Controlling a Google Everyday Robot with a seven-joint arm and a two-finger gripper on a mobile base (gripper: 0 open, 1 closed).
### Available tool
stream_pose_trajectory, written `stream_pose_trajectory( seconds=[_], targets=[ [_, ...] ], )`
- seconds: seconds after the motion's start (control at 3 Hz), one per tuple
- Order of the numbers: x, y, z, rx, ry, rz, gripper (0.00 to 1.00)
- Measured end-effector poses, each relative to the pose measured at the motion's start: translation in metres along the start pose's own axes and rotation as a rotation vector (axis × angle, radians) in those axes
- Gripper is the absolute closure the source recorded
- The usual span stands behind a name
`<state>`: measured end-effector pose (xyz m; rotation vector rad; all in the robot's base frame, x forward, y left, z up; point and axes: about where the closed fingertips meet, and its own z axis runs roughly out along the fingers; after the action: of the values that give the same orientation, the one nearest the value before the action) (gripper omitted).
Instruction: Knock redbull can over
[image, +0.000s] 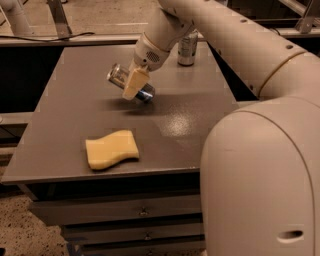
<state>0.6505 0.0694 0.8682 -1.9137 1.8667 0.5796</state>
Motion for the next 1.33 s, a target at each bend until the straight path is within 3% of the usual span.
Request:
stream_pose_trajectory(
  seconds=[0.33, 1.33],
  targets=[
    [-0.0035, 0.0037, -0.0001, 0.003, -0.009, -0.005, 0.00],
    [-0.0047, 0.0075, -0.0029, 0.037, -0.051, 0.023, 0.00]
  ],
)
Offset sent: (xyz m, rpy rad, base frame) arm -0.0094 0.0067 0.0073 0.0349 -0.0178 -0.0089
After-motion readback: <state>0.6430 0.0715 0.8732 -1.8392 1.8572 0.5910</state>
